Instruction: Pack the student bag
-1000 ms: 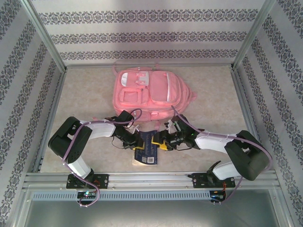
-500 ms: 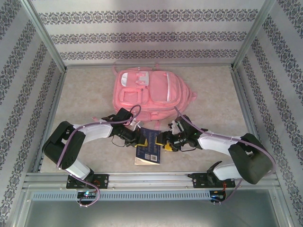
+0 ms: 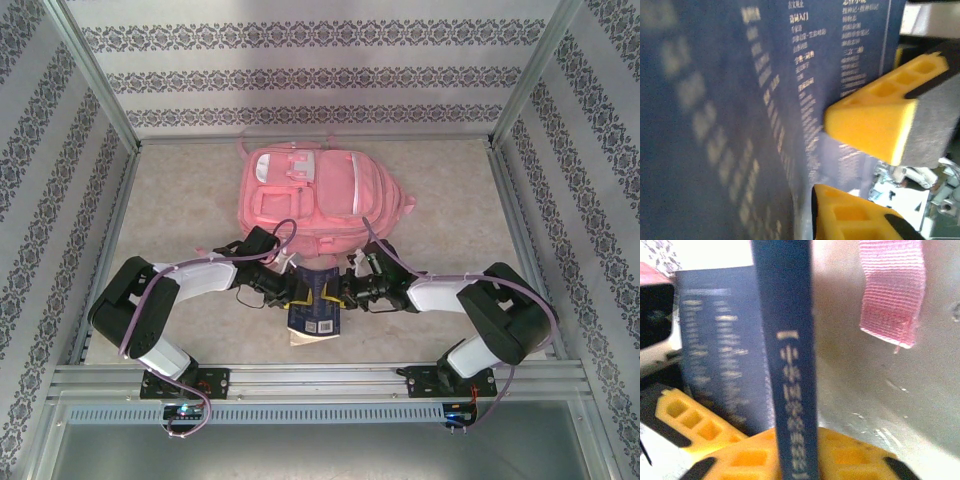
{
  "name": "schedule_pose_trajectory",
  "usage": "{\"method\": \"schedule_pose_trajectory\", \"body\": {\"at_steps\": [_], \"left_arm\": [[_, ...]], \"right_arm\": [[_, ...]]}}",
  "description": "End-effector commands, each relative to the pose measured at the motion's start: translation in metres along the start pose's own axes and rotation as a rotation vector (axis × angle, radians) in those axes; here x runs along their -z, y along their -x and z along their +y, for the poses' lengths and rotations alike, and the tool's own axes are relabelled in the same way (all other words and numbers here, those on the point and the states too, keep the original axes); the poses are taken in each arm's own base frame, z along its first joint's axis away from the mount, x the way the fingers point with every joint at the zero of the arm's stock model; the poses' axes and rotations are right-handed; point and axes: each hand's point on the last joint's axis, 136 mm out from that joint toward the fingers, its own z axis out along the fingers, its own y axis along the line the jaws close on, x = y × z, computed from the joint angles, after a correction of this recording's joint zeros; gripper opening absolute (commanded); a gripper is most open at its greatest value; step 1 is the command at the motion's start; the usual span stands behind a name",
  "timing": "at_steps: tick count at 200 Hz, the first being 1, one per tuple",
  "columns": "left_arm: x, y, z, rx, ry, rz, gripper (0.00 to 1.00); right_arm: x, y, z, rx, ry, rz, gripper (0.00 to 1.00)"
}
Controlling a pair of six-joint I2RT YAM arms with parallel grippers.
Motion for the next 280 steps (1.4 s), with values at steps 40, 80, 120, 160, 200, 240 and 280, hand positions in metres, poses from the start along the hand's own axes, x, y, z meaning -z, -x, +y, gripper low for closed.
{"method": "schedule_pose_trajectory", "body": {"at_steps": [40, 80, 120, 160, 200, 240, 280], "left_arm": [[0.032, -0.004, 0.011, 0.007, 0.147, -0.082, 0.57], [0.061, 0.003, 0.006, 0.027, 0.229, -0.179, 0.62], [0.097, 0.026, -0.065, -0.124, 0.114, -0.330, 0.70], [0.125, 0.039, -0.135, -0.349, -0.009, -0.379, 0.74], [0.149, 0.042, -0.191, -0.499, -0.139, -0.413, 0.88], [0.165, 0.029, -0.235, -0.645, -0.304, -0.404, 0.83], [0.185, 0.001, -0.286, -0.800, -0.530, -0.370, 0.80]], "right_arm": [[0.023, 0.001, -0.002, 0.063, -0.058, -0.043, 0.00], [0.043, -0.008, 0.036, 0.216, -0.069, -0.055, 0.00], [0.087, -0.013, 0.112, 0.479, -0.040, -0.148, 0.00], [0.123, -0.023, 0.199, 0.678, 0.152, -0.143, 0.00], [0.161, -0.028, 0.258, 0.838, 0.274, -0.205, 0.00], [0.192, -0.058, 0.287, 1.015, 0.372, -0.211, 0.01], [0.224, -0.067, 0.302, 1.026, 0.421, -0.272, 0.00]]}}
